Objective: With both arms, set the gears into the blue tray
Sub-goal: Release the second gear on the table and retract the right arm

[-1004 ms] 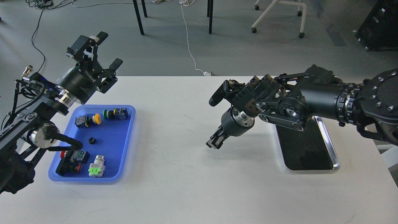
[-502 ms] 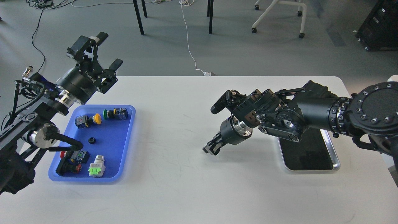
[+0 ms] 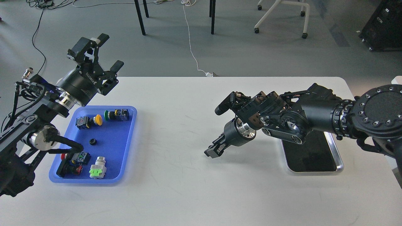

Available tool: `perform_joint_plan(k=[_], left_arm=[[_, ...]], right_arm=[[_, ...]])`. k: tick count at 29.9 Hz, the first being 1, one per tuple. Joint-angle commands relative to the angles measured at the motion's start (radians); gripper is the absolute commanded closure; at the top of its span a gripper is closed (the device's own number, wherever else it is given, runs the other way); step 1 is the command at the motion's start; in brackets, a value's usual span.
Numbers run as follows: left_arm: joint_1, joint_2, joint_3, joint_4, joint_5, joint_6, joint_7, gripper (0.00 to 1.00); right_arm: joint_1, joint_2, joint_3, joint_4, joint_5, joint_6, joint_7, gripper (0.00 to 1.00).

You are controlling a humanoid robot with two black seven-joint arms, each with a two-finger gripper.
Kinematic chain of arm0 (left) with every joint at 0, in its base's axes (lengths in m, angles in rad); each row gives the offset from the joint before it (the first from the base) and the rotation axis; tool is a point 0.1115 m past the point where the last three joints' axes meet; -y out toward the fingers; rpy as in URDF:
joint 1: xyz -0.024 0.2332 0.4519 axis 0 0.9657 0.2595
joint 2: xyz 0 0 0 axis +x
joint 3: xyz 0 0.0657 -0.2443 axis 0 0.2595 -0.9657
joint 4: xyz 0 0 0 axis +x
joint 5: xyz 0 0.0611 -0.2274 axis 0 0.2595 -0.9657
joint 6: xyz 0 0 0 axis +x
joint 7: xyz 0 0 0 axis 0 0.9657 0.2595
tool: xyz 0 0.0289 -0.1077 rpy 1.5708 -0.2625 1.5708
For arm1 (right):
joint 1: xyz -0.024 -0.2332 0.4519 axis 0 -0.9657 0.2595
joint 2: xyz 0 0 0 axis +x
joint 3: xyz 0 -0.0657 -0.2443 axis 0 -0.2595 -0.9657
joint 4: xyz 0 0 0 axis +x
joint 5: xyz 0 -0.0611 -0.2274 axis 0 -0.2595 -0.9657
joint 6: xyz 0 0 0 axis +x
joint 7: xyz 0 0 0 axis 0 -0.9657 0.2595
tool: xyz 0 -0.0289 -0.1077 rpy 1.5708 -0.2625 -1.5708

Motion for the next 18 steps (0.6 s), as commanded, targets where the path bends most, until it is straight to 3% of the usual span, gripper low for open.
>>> perform_joint_plan(k=[1, 3, 5, 9, 13, 18], left_arm=[[0.000, 0.009, 0.008, 0.000, 0.005, 0.001, -0.006, 0.02], [0.000, 0.017, 0.015, -0.001, 0.012, 0.002, -0.015, 0.02], [0.000, 0.025, 0.020, -0.003, 0.023, 0.002, -0.024, 0.02], [0.000, 0.029, 0.022, -0.026, 0.144, 0.001, -0.041, 0.02], [0.000, 0.026, 0.058, -0.083, 0.364, 0.001, -0.084, 0.02], [-0.018, 0.016, 0.179, -0.149, 0.665, 0.002, -0.101, 0.02]], right_arm=[[0.012, -0.009, 0.027, 0.004, 0.055, 0.003, 0.000, 0.15], [0.017, -0.079, 0.079, 0.011, 0.115, 0.009, 0.000, 0.05], [0.010, -0.154, 0.133, 0.021, 0.197, 0.014, 0.000, 0.04], [-0.034, -0.299, 0.220, 0.060, 0.391, 0.014, 0.000, 0.03], [-0.140, -0.420, 0.370, 0.069, 0.595, 0.018, 0.000, 0.03], [-0.299, -0.495, 0.576, 0.054, 0.813, 0.112, 0.000, 0.03]])
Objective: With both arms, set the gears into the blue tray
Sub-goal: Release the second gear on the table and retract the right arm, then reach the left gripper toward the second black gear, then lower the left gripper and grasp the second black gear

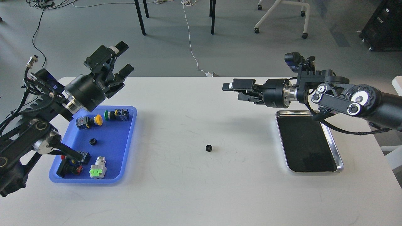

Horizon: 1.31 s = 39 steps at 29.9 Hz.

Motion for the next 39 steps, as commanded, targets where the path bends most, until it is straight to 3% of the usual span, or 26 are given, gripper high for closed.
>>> perform_joint_plan(k=[1, 6, 13, 21, 27, 39], left_arm=[[-0.015, -0.013, 0.077, -0.042, 0.243, 0.002, -0.007, 0.02], [-0.088, -0.019, 0.198, -0.070, 0.596, 0.002, -0.012, 0.02], [-0.242, -0.125, 0.419, -0.039, 1.084, 0.009, -0.006, 0.03], [-0.274, -0.291, 0.442, 0.152, 1.093, 0.026, -0.007, 0.05], [-0.349, -0.331, 0.589, 0.275, 1.093, 0.032, -0.006, 0.13], [-0.406, -0.404, 0.670, 0.390, 1.093, 0.055, -0.006, 0.24]], right_arm=[[-0.118, -0.043, 0.141, -0.010, 0.154, 0.074, 0.000, 0.03], [-0.245, -0.086, 0.279, -0.065, 0.338, 0.074, 0.000, 0.03], [-0.380, -0.117, 0.405, -0.114, 0.495, 0.074, 0.000, 0.03], [-0.483, -0.133, 0.493, -0.116, 0.497, 0.074, 0.000, 0.03], [-0.483, -0.146, 0.493, -0.114, 0.497, 0.074, 0.000, 0.03], [-0.483, -0.150, 0.496, -0.114, 0.497, 0.074, 0.000, 0.03]])
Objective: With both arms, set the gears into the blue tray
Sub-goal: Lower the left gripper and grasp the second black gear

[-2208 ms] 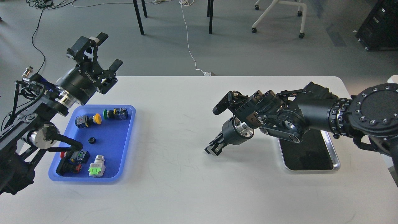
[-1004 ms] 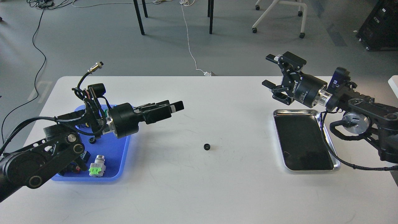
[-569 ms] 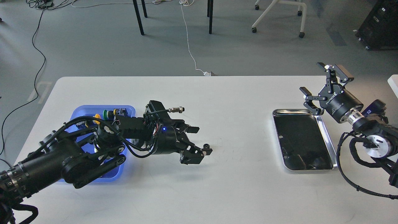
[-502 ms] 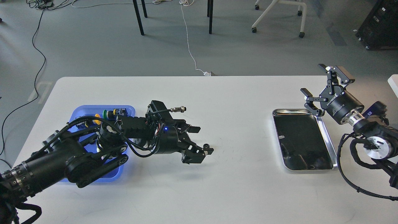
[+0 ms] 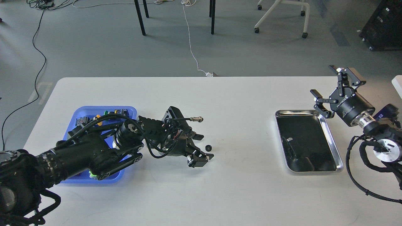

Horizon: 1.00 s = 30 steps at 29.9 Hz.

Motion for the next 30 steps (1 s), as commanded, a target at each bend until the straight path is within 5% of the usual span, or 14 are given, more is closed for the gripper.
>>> perform_joint_plan(k=[1, 11, 30], left_arm=[[-0.011, -0.016, 0.016, 0.023, 0.000, 0.003, 0.000, 0.25], [-0.018, -0.039, 0.027, 0.056, 0.000, 0.003, 0.002, 0.35], [-0.013, -0.054, 0.048, 0.078, 0.000, 0.002, 0.031, 0.83]], right_arm=[[0.000, 0.000, 0.000, 0.000, 0.000, 0.000, 0.000, 0.02], [0.000, 0.000, 0.000, 0.001, 0.000, 0.000, 0.000, 0.03], [0.000, 0.000, 0.000, 0.002, 0.000, 0.000, 0.000, 0.02]])
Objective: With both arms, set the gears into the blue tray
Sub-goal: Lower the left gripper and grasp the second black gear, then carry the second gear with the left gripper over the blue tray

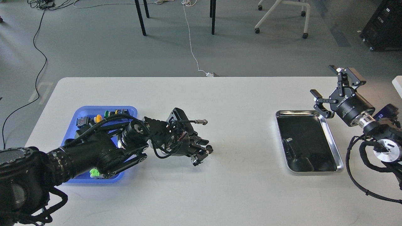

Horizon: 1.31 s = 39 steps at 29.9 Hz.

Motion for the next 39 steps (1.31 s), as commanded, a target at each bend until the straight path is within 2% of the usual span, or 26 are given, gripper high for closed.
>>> perform_joint_plan(k=[1, 3, 12, 20, 26, 32, 39], left_arm=[[0.001, -0.004, 0.002, 0.003, 0.000, -0.003, 0.013, 0.84], [-0.001, -0.004, 0.001, 0.003, 0.000, -0.003, 0.018, 0.87], [-0.037, 0.011, -0.007, -0.044, 0.000, -0.003, 0.013, 0.87], [-0.135, 0.268, -0.013, -0.239, 0.000, -0.009, 0.003, 0.86], [-0.128, 0.508, -0.002, -0.356, 0.000, -0.035, -0.043, 0.85], [-0.048, 0.686, -0.001, -0.396, 0.000, -0.086, -0.083, 0.85], [0.026, 0.740, -0.005, -0.356, 0.000, -0.087, -0.083, 0.84]], right_arm=[[0.000, 0.000, 0.000, 0.000, 0.000, 0.000, 0.000, 0.03], [0.000, 0.000, 0.000, 0.000, 0.000, 0.000, 0.000, 0.02], [0.000, 0.000, 0.000, 0.000, 0.000, 0.000, 0.000, 0.02], [0.000, 0.000, 0.000, 0.001, -0.002, 0.000, 0.000, 0.02], [0.002, 0.002, 0.000, 0.003, -0.002, 0.000, 0.000, 0.02], [0.002, 0.002, 0.000, 0.003, -0.002, 0.000, 0.000, 0.02], [0.002, 0.003, 0.000, 0.006, -0.005, 0.000, 0.000, 0.02]])
